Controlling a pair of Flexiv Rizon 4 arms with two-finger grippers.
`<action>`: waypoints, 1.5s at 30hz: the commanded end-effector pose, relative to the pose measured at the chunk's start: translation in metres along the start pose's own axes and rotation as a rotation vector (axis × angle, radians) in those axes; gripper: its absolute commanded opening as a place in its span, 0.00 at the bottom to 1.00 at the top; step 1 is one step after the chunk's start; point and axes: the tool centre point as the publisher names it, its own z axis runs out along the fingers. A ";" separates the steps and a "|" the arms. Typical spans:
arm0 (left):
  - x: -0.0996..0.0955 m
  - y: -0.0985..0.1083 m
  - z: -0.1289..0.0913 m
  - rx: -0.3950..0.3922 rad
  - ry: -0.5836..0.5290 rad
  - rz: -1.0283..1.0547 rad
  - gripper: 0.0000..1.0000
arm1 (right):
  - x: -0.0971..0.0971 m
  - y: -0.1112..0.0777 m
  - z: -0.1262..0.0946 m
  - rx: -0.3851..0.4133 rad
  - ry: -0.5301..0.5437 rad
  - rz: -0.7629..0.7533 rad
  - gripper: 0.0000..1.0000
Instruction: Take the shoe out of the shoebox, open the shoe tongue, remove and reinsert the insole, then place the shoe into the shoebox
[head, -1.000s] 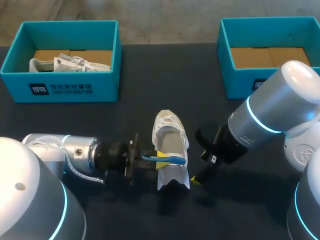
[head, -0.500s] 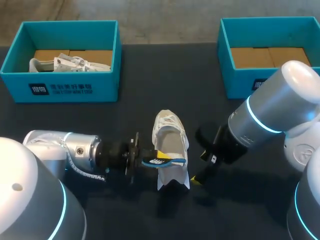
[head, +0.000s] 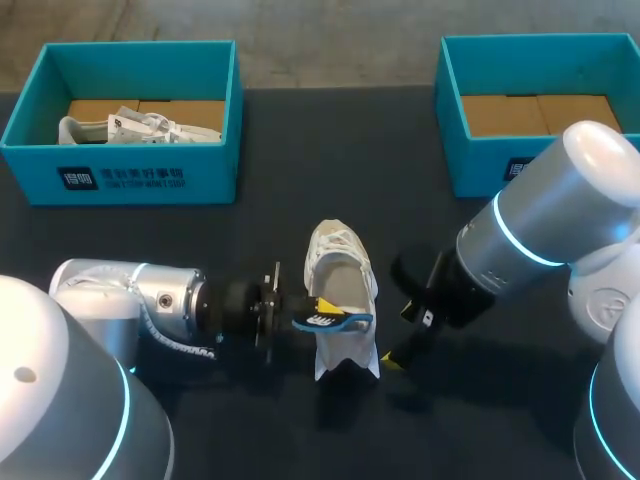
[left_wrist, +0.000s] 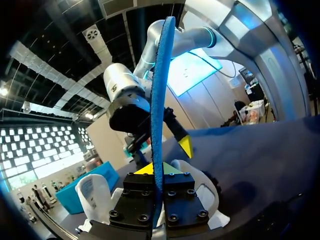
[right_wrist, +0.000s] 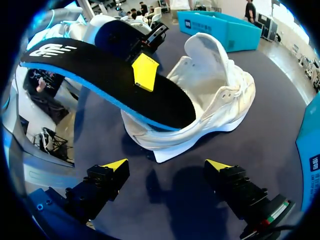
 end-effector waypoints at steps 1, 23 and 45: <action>0.000 0.003 0.002 -0.009 -0.003 0.004 0.00 | 0.001 -0.001 0.000 -0.002 -0.001 0.001 1.00; -0.001 0.020 0.006 -0.079 0.016 0.031 0.00 | 0.001 -0.001 0.000 -0.002 -0.001 0.001 1.00; 0.000 0.035 -0.002 -0.141 0.011 0.009 0.00 | 0.001 -0.001 0.000 -0.002 -0.001 0.001 1.00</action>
